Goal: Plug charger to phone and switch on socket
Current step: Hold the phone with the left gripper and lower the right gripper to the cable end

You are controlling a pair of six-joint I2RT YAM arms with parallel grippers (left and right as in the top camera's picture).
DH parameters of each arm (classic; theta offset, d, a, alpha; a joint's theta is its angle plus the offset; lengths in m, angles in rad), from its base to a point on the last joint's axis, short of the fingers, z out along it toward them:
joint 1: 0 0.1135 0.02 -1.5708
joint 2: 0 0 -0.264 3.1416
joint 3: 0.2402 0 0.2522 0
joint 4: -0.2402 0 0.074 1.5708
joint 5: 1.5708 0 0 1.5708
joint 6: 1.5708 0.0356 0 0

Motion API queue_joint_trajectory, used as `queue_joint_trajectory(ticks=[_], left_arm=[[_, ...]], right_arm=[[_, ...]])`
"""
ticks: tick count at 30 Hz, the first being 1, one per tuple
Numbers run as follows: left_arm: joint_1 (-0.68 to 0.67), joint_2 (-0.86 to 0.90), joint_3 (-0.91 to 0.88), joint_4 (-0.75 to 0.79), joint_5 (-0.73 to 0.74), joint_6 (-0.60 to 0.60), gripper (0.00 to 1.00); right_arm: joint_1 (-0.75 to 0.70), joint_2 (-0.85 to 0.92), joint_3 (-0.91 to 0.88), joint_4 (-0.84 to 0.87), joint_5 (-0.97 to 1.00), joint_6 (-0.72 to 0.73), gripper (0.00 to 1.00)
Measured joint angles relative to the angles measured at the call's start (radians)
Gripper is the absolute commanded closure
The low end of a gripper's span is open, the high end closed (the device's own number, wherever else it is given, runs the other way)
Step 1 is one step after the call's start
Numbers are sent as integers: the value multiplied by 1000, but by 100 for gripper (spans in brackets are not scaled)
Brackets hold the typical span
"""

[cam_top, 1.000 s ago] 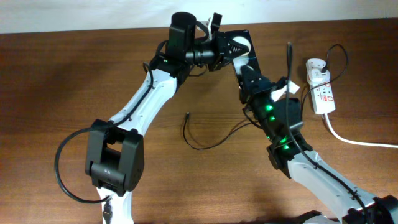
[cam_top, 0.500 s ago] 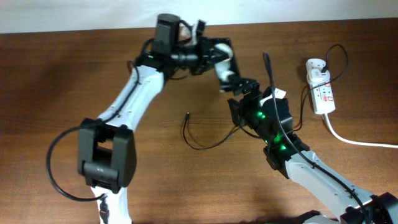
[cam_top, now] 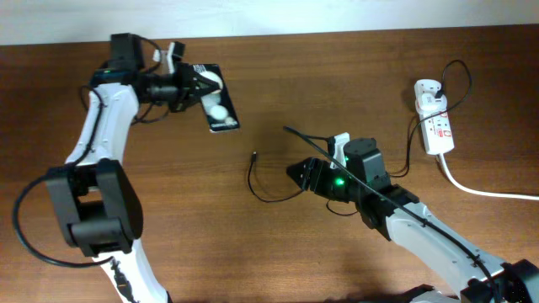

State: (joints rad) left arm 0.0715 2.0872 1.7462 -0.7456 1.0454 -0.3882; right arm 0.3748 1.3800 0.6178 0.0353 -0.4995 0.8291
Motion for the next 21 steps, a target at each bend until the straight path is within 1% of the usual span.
queue_joint_trajectory(ticks=[2,3,4,6,7,9,11,14,15,18,21], left_arm=[[49,0,0,1,42,15,100],[73,0,0,0,77,20,100],[96,0,0,0,123,26,100],[121,0,0,1,192,30,100],[128,0,0,2,246,30,100],[127,0,0,1,287,30,100],[126,0,0,2,302,30,100],[126,0,0,1,315,30,100],[126,0,0,1,317,30,100],[126,0,0,1,325,30,100],[127,0,0,1,340,30,100]], right_arm=[[0,0,72,-172,12,-42,35],[0,3,151,-280,33,-84,35],[0,6,203,-336,43,-100,35],[0,31,354,-491,76,-148,39],[0,76,474,-584,100,-179,42],[0,133,566,-650,117,-196,44],[8,232,678,-703,129,-205,44],[63,392,826,-766,156,-209,44],[88,442,866,-764,167,-207,44],[145,561,903,-723,179,-177,44],[167,670,903,-716,182,-153,45]])
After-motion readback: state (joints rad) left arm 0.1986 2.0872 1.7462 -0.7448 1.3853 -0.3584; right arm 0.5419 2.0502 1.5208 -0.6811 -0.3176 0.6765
